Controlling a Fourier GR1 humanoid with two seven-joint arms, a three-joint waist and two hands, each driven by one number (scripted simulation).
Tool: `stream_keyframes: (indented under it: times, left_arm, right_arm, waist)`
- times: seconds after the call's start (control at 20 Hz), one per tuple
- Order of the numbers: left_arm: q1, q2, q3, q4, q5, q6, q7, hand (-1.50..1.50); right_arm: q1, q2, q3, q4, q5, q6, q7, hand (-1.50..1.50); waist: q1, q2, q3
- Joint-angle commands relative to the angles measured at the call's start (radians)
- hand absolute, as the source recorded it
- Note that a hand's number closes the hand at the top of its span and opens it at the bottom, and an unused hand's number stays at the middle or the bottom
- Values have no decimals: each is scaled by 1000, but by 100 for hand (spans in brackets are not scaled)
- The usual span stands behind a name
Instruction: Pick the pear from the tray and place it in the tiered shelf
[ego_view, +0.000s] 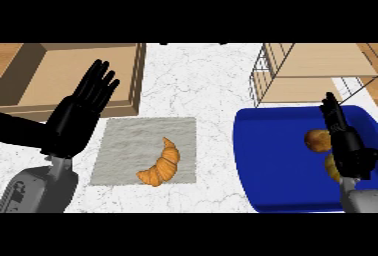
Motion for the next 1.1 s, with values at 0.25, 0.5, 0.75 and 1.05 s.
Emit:
stream_keyframes:
  times: [0.25, 0.5, 0.75, 1.05]
  left_arm:
    - [79, 136, 10, 74, -223, 57, -49, 0]
    - [108, 128, 6, 78, -210, 57, -43, 0]
    - [135, 92, -70, 90, -280, 73, -78, 0]
    - [103, 45, -97, 156, -335, 88, -118, 0]
  right_arm:
    - [38, -55, -379, 52, 37, -517, 235, -150]
    - [195, -33, -467, 192, 139, -742, 221, 150]
    - [160, 144, -559, 94, 234, -1170, 130, -150]
    - [264, 337, -383, -165, 417, -1180, 198, -150]
  waist:
    - [-72, 25, -10]
    - [-109, 71, -17]
    - [-36, 33, -9]
    - [1, 31, -8]
